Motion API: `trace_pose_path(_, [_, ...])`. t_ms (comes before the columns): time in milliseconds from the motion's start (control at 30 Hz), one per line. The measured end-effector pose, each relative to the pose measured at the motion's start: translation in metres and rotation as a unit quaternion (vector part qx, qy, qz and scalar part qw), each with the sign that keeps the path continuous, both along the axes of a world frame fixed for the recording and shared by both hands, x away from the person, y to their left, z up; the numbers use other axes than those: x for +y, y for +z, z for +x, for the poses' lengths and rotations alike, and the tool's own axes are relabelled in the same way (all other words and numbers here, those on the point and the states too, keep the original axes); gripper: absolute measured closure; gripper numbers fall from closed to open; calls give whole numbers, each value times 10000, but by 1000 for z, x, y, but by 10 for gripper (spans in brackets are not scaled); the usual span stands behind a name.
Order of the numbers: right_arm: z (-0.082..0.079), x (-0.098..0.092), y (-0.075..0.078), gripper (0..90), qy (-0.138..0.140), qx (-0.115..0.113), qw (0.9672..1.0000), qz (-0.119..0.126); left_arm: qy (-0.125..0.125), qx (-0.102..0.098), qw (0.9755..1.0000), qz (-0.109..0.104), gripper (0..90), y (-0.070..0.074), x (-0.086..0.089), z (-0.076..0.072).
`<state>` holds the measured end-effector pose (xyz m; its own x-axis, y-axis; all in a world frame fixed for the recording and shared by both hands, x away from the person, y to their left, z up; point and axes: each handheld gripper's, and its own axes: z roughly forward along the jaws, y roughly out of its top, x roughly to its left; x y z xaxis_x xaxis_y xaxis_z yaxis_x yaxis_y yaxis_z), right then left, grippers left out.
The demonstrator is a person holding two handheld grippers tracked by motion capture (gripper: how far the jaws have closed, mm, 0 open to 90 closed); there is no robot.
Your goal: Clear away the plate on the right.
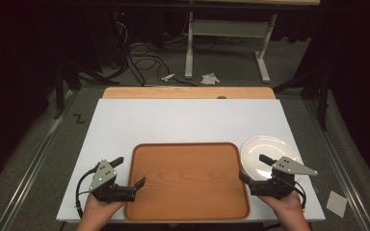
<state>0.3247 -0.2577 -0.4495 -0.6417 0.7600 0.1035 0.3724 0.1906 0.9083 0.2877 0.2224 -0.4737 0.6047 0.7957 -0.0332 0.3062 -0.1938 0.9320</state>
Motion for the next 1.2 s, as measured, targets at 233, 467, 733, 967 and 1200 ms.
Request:
trace_pose_path(233, [0, -2, -1, 6, -14, 30, 10000, 46, -29, -5, 10000, 29, 1, 0, -1, 1])
trace_pose_path(467, [0, 1, -2, 6, 39, 33, 10000, 12, -52, -1, 10000, 73, 1, -1, -1, 0])
trace_pose_path(733, [1, 0, -2, 6, 43, 27, 10000, 30, -55, 7, 10000, 52, 1, -2, -1, 0])
trace_pose_path(967, [0, 0, -2, 6, 39, 6, 10000, 67, -40, -10, 10000, 69, 1, -2, -1, 0])
trace_pose_path(1200, [1, -1, -2, 6, 32, 4, 10000, 60, -41, -11, 10000, 72, 1, -2, -1, 0])
